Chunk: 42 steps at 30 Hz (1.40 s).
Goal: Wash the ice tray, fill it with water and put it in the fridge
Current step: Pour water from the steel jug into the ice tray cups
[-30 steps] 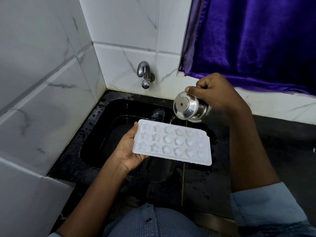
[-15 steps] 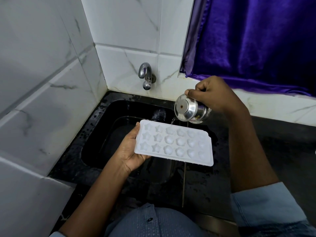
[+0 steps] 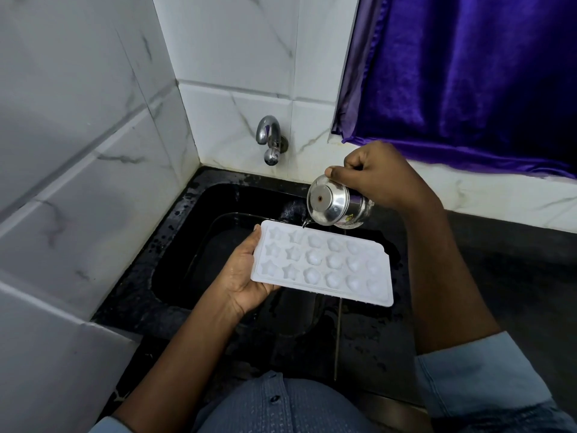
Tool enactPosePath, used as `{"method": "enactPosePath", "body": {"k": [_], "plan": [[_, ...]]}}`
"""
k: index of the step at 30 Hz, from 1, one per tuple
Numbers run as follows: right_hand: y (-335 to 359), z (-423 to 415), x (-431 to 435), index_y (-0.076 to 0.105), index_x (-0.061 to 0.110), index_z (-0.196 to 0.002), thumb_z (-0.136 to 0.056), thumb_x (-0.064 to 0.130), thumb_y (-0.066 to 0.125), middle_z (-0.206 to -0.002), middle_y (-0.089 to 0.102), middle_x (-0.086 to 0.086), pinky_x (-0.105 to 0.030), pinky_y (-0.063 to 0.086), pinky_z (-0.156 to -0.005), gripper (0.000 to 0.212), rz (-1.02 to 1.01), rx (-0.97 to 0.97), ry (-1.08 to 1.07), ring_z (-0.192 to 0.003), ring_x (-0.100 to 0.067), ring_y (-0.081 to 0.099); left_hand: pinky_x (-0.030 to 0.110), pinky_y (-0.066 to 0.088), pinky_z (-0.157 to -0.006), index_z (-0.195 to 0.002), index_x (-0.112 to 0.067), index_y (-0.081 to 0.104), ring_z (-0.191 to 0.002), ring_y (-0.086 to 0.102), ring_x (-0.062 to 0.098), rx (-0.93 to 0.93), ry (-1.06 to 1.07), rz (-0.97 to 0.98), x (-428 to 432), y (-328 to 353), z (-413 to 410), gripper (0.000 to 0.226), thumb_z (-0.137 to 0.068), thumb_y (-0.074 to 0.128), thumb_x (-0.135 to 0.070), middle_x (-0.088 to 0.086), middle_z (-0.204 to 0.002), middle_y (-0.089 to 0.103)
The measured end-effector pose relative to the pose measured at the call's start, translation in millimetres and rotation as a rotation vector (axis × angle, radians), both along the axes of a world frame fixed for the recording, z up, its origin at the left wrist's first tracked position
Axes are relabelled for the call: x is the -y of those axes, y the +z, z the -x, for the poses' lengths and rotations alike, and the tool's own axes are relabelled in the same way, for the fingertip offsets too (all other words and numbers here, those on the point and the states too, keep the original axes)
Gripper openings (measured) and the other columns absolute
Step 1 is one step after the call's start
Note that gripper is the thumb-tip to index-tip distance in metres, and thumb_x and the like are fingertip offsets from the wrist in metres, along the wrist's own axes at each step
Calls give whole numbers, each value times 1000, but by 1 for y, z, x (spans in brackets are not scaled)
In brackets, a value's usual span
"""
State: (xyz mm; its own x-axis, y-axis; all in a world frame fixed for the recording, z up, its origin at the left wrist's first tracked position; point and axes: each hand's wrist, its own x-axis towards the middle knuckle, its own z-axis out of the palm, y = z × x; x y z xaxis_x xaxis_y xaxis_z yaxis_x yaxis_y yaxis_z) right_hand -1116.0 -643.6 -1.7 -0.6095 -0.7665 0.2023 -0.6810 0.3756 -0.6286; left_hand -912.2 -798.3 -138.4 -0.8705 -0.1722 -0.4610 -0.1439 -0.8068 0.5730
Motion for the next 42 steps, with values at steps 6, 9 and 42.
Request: {"method": "enactPosePath", "body": {"k": [6, 9, 42], "plan": [[-1, 1, 6, 44, 16, -49, -94, 32, 76, -39, 38, 11, -15, 30, -45, 58, -9, -8, -1, -39, -6, 37, 51, 65, -85, -128, -5, 76, -121, 71, 39, -10, 12, -13, -1, 2, -1, 66, -108, 44, -59, 23, -138, 69], [-2, 2, 7, 44, 15, -49, -94, 33, 76, -40, 37, 10, -14, 30, -44, 58, -8, -10, 0, -39, -6, 36, 51, 65, -86, -135, -5, 70, -122, 71, 39, 0, 20, -3, -1, 2, -1, 66, -108, 45, -59, 23, -139, 69], [-12, -22, 45, 43, 12, -51, -93, 36, 75, -41, 38, 7, -27, 31, -50, 58, -85, -23, 88, -42, -7, 34, 52, 61, -98, -143, -6, 64, -128, 68, 37, -9, 1, 5, -8, -1, -3, 66, -108, 45, -59, 19, -140, 69]]}}
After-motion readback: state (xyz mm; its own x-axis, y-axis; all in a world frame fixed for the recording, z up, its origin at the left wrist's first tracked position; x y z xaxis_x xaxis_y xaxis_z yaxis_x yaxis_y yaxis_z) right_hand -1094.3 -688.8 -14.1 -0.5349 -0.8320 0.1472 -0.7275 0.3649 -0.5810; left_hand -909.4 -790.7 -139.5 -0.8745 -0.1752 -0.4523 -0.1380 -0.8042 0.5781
